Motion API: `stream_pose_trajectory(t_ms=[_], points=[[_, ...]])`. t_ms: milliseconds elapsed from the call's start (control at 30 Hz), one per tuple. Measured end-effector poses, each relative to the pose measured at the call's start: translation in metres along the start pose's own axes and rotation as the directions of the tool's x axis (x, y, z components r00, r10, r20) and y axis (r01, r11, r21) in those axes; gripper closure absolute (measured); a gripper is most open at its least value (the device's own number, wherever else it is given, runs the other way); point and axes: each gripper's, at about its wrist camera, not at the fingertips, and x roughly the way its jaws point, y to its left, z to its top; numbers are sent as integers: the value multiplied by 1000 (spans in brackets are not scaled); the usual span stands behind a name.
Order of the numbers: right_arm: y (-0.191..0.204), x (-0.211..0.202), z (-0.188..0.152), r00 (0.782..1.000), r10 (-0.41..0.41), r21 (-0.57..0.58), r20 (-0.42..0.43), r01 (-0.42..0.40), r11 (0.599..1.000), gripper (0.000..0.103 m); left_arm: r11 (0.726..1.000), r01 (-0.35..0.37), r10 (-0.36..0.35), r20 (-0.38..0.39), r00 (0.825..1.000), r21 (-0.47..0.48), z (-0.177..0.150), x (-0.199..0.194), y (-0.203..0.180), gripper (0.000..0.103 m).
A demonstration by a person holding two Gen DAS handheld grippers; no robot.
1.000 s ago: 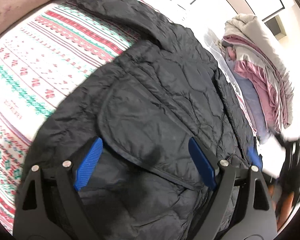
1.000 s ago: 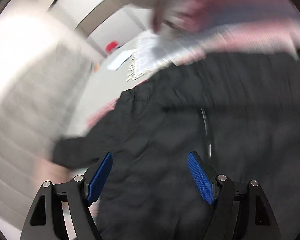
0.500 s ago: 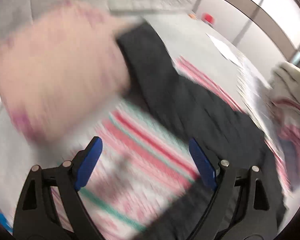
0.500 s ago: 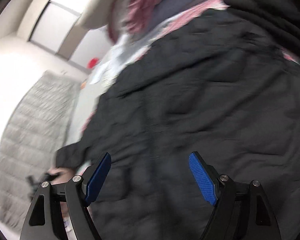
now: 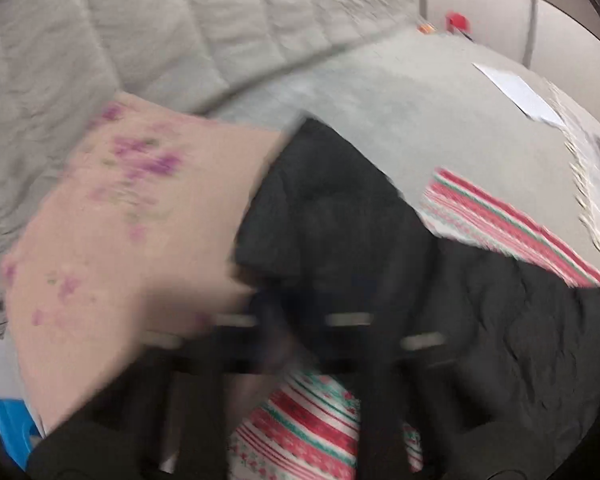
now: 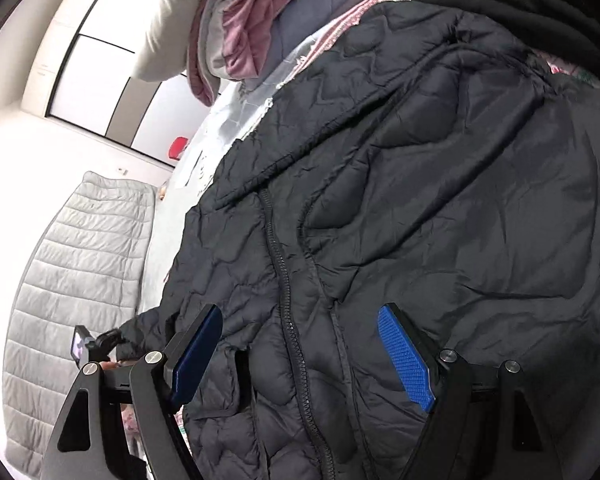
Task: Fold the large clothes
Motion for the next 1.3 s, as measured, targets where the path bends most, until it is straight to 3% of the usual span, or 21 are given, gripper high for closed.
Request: stream_pose_trajectory(t_ms=[167,267,333,467,533,567,700,800,900,1000,1100,1133,1200,1300], points=[[-9,-12,6,999,-4,25,54,3,1000,21,994,113,-112,112,987,-1,10,-49,-3,99],[-19,-16,10,998,2,69,69,-7,998,21,974,223,-225,167,960,26,11,-90,-12,99],[-21,-17,11,997,3,80,76,-9,997,21,947,319,-321,200,926,46,7,-125,-24,99],[-24,-21,14,996,18,87,86,-26,996,21,864,469,-502,230,834,185,-18,-190,-70,99],[-27,-24,17,996,19,97,92,-28,995,21,787,543,-608,227,760,293,-47,-230,-103,99],[-31,-26,18,995,20,107,97,-31,994,21,763,562,-636,217,740,320,-56,-240,-113,99],[-42,-36,26,992,17,140,128,-35,990,21,586,687,-786,94,611,429,-120,-271,-179,99],[-47,-44,29,988,9,152,152,-33,988,21,480,755,-838,-20,545,446,-163,-266,-223,99],[-54,-50,32,985,8,176,170,-38,984,21,407,821,-856,-148,496,399,-205,-242,-269,98],[-62,-54,34,984,7,198,177,-42,979,21,406,857,-828,-269,492,316,-247,-214,-312,93],[-66,-55,36,984,18,207,175,-55,977,21,437,869,-790,-363,495,234,-266,-183,-332,70],[-66,-55,36,985,20,204,173,-56,977,21,463,864,-776,-381,502,196,-270,-174,-335,61],[-65,-54,36,986,25,198,166,-58,979,21,483,865,-778,-384,496,139,-271,-167,-331,52],[-62,-51,35,986,34,195,160,-65,979,21,490,862,-781,-372,501,130,-266,-169,-322,43]])
